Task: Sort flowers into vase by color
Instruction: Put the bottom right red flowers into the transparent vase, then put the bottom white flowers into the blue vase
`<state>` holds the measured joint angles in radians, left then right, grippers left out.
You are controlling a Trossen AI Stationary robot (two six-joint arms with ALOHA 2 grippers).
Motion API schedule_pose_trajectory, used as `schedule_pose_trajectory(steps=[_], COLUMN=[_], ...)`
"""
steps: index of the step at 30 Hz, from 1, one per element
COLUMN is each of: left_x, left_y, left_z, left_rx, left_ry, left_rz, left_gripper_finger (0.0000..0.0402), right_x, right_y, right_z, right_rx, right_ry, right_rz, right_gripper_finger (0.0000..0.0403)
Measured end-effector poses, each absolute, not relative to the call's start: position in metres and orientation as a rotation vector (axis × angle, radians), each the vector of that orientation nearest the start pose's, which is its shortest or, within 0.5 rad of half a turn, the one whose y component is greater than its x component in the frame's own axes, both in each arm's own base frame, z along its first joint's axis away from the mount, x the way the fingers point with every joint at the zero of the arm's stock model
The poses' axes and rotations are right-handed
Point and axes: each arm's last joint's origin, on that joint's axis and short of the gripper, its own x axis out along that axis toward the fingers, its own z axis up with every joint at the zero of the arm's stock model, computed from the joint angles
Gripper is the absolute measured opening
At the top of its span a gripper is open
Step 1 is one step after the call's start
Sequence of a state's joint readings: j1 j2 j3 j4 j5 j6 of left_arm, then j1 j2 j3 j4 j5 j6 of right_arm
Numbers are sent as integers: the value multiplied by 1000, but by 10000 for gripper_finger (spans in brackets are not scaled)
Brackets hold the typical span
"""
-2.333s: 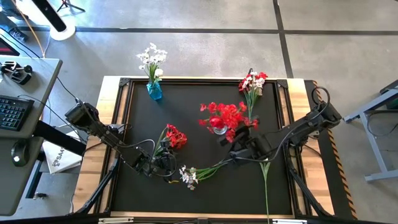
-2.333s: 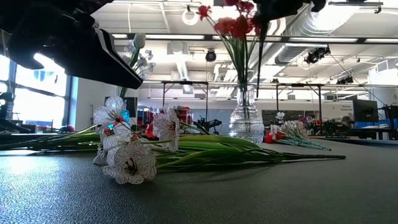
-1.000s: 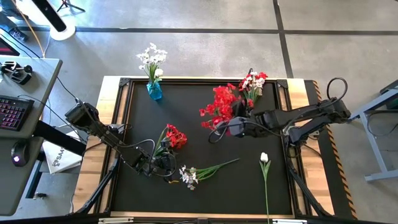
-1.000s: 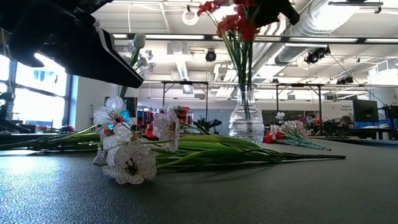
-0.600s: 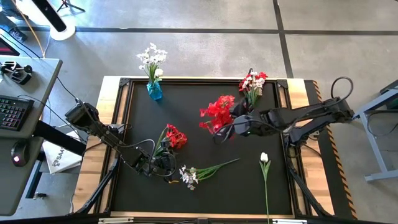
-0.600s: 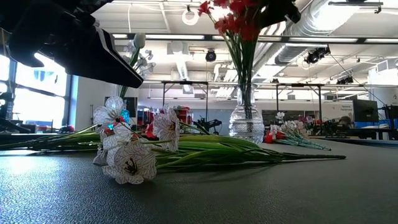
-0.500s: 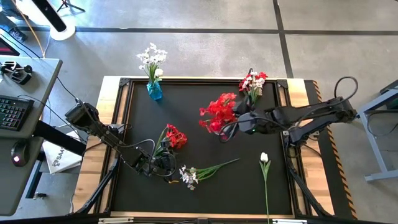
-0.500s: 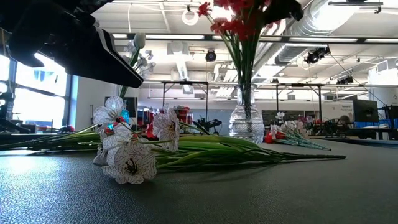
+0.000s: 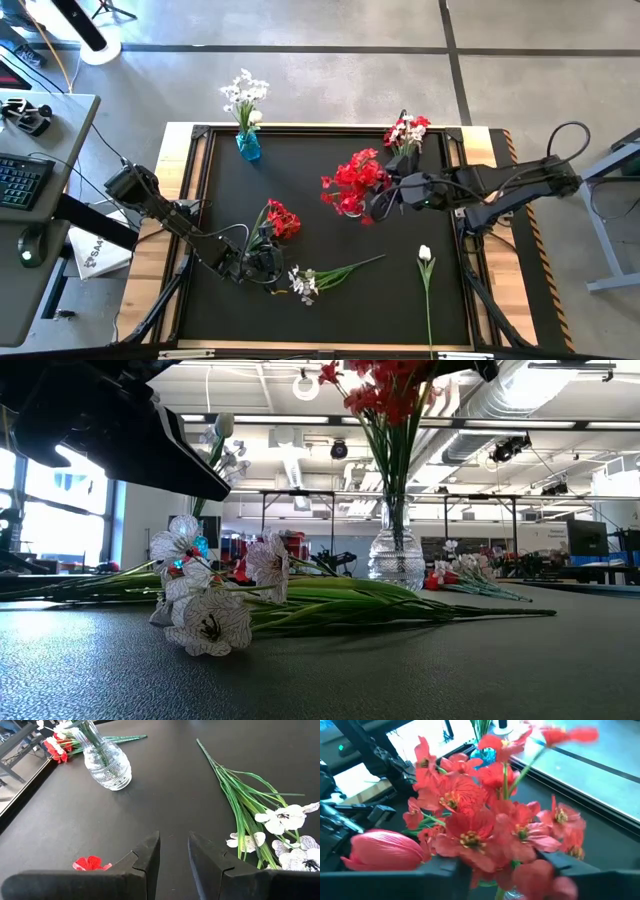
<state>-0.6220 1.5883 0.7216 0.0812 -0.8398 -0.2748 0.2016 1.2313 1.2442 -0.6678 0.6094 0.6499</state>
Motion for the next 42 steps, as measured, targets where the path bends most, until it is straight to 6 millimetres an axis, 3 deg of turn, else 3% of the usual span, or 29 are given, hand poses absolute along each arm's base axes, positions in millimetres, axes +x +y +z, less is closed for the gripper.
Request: schedule_pose_trajectory(steps=[5, 8, 14, 20, 25, 31, 36, 42], left_x=[249, 249, 250, 250, 250, 250, 249, 231], left_y=[-152, -152, -153, -153, -153, -154, -154, -153], left_z=[158, 159, 160, 160, 160, 159, 158, 165], left_rx=[252, 246, 239, 246, 247, 241, 250, 230], left_ry=[542, 535, 528, 527, 536, 545, 554, 621], left_rz=[283, 282, 281, 279, 257, 235, 236, 246], left_gripper_finger=[90, 90, 90, 90, 90, 90, 90, 90], right_x=[258, 266, 269, 260, 249, 229, 218, 215], right_y=[36, 38, 39, 39, 40, 52, 79, 140], right_z=[349, 341, 337, 348, 376, 408, 411, 366], right_rx=[338, 331, 267, 250, 280, 266, 207, 191], right_ry=[491, 532, 571, 552, 465, 356, 321, 332], right_rz=[-577, -566, -531, -485, -450, -405, -376, -361], right_gripper_finger=[35, 10, 57, 122, 174, 188, 188, 188])
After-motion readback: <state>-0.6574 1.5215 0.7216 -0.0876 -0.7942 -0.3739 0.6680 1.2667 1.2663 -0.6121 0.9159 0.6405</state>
